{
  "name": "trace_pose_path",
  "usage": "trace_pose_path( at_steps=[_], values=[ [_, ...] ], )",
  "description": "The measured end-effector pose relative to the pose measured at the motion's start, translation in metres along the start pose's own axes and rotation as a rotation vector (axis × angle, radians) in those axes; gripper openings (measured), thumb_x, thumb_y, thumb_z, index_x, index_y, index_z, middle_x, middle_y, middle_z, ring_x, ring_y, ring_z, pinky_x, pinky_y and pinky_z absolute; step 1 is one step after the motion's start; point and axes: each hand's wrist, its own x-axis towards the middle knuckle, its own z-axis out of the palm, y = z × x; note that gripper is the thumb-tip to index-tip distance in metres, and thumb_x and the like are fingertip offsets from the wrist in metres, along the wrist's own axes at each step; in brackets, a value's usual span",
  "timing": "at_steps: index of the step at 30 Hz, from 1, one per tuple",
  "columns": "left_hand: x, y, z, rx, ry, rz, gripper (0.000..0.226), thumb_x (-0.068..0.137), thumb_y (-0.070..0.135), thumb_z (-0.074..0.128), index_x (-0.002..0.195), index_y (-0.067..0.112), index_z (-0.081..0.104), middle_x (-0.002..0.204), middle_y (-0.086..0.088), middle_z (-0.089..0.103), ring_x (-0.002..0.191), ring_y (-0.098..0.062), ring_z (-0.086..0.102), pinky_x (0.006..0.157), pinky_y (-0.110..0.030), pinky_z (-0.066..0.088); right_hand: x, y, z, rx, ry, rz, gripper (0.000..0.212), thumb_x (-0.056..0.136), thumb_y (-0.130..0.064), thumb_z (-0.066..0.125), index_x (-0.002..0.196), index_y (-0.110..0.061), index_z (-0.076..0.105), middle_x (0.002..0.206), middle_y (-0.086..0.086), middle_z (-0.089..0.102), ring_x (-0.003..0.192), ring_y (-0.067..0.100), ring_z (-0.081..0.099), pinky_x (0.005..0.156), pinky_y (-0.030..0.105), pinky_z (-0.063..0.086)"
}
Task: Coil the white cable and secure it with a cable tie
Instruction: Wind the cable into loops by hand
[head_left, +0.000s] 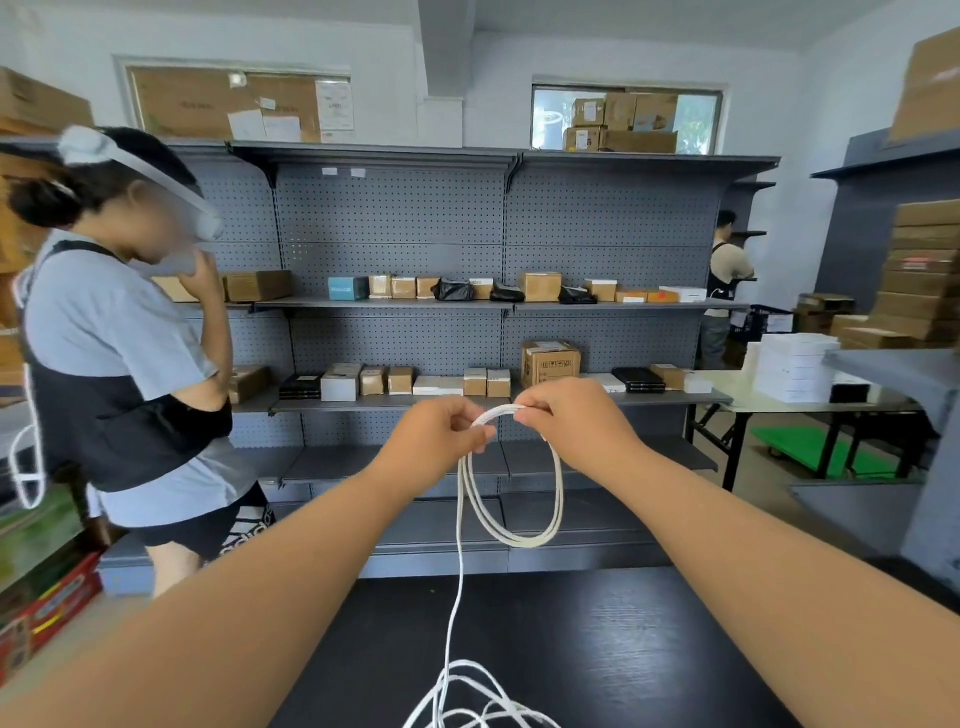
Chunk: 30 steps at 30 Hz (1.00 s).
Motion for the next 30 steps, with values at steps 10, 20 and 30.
trace_pose_path(
  at_steps=[10, 20, 30],
  values=[
    [-0.027, -0.029, 0.033, -0.487, 0.030, -0.241, 0.007, 0.084, 0.011, 0.067, 0.090, 0.014, 0.065, 0.078, -0.004, 0.070, 0.082, -0.017, 0.066, 0.092, -0.038, 0.052, -0.002, 0.008, -0.012, 0.452, 0.255, 0.206, 0.016, 0.089, -0.016, 0.059, 0.092, -0.010, 0.074, 0.076, 0.006, 0.063, 0.066, 0.014, 0.049, 0.070, 0.030, 0.044],
    [-0.019, -0.017, 0.010, -0.429, 0.132, -0.218, 0.012, 0.081, 0.001, 0.068, 0.073, 0.011, 0.067, 0.062, -0.003, 0.066, 0.063, -0.018, 0.062, 0.074, -0.035, 0.056, -0.014, 0.029, 0.002, 0.881, 0.306, 0.472, 0.013, 0.090, -0.011, 0.057, 0.090, -0.014, 0.070, 0.088, 0.009, 0.067, 0.087, 0.020, 0.059, 0.089, 0.040, 0.054],
    [0.009, 0.023, -0.039, 0.532, 0.034, 0.068, 0.014, 0.084, 0.020, 0.068, 0.091, 0.010, 0.074, 0.081, -0.005, 0.070, 0.067, -0.012, 0.056, 0.066, -0.017, 0.040, -0.017, 0.029, 0.014, 0.464, -0.010, 0.383, 0.029, 0.087, -0.024, 0.062, 0.115, -0.016, 0.059, 0.114, 0.000, 0.064, 0.104, 0.017, 0.059, 0.089, 0.033, 0.048]
  ],
)
